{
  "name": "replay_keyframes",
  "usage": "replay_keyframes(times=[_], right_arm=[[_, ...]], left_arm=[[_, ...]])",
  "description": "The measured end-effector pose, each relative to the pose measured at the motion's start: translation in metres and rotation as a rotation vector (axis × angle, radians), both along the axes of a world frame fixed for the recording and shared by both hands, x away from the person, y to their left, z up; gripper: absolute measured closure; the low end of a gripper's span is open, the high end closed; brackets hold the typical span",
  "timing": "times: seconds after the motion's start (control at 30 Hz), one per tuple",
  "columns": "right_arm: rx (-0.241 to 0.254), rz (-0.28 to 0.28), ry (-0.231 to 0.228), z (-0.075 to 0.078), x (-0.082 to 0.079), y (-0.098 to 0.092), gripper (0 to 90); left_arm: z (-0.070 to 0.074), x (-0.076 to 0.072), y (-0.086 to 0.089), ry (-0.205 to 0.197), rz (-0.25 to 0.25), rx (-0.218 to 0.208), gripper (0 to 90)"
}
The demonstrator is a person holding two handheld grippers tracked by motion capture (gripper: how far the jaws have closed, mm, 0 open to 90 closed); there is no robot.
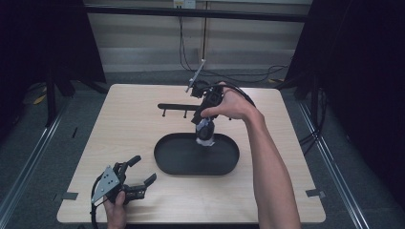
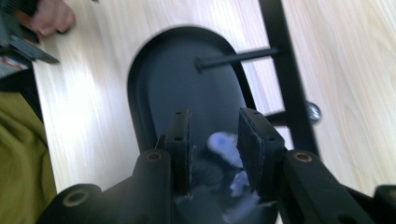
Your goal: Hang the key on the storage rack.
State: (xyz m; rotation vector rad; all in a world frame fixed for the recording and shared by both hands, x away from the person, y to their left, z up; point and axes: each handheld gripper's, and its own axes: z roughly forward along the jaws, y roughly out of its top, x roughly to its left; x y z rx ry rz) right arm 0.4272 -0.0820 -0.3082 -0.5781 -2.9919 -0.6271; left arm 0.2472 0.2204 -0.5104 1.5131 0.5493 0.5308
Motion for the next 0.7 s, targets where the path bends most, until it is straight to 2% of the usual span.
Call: replay_keyframes(times=[0.13,0.23,0.33,0.4,0.47,0.53,0.6,0.7], right_arm=[[0.023,0.01,-0.023,-0.003,-0.009,0.001,64.1],[0.056,0.022,-0.043,-0.004,-0.021,0.001,64.0],[0.086,0.005,-0.077,-0.008,-0.032,-0.002,62.6],[0.087,-0.001,-0.091,-0.011,-0.039,-0.005,61.8],[0.115,0.017,-0.092,-0.014,-0.048,-0.008,61.5],[0.135,0.022,-0.11,-0.016,-0.056,-0.011,60.4],[0.178,0.019,-0.13,-0.018,-0.064,-0.015,59.4],[0.225,-0.021,-0.153,-0.027,-0.075,-0.023,56.8]], left_arm=[[0.0,0.0,0.0,0.0,0.0,0.0,15.5],[0.0,0.0,0.0,-0.001,0.0,0.005,15.5],[0.0,0.0,0.0,-0.003,0.0,0.005,15.5],[0.0,0.0,0.0,-0.003,0.0,0.005,15.5],[0.0,0.0,0.001,-0.001,-0.001,0.007,15.5],[0.0,0.0,0.001,-0.001,-0.001,0.008,15.5],[0.0,0.0,0.001,-0.001,-0.001,0.009,15.5],[0.0,0.0,0.001,0.0,-0.001,0.008,15.5]])
